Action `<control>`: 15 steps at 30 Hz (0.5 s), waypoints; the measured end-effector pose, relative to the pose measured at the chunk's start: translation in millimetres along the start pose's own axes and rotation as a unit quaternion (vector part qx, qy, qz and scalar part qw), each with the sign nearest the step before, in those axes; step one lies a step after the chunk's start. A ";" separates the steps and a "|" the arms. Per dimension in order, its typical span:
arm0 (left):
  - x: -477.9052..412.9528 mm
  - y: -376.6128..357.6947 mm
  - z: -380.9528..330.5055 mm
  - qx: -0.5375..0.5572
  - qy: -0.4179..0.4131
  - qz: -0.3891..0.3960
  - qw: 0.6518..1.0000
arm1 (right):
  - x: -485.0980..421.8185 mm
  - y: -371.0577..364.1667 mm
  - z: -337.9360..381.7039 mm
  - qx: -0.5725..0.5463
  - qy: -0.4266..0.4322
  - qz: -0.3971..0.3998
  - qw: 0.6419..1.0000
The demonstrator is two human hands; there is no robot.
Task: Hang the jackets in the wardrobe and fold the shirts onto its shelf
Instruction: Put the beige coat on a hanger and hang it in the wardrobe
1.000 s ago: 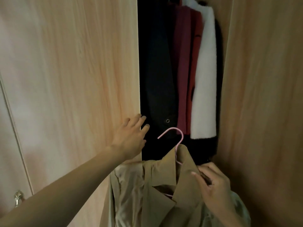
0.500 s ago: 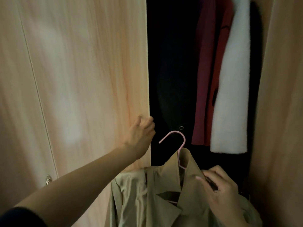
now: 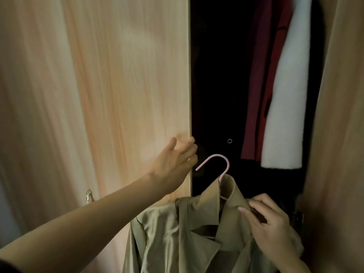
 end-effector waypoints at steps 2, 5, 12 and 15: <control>20.6 10.3 2.7 -0.003 -0.015 -0.004 1.000 | 3.7 -3.0 18.5 -0.005 0.004 0.003 1.000; 54.2 28.5 8.2 0.016 -0.016 -0.030 0.999 | 9.7 -5.2 46.7 -0.006 0.017 0.008 1.000; 132.4 56.8 24.8 0.088 0.003 -0.083 0.993 | 41.7 4.9 106.6 -0.004 0.018 0.013 1.000; 170.0 68.2 35.4 0.110 0.009 -0.127 0.986 | 51.6 7.7 127.8 -0.012 -0.001 0.030 0.999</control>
Point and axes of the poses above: each hand's wrist, its own x-axis away from the middle knuckle, its own y-axis out of the back of the hand, z = x × y, the point moved 3 cm from there along -x, towards the middle knuckle, and after that the axes turned 9 degrees about -z, right-handed, at the moved point
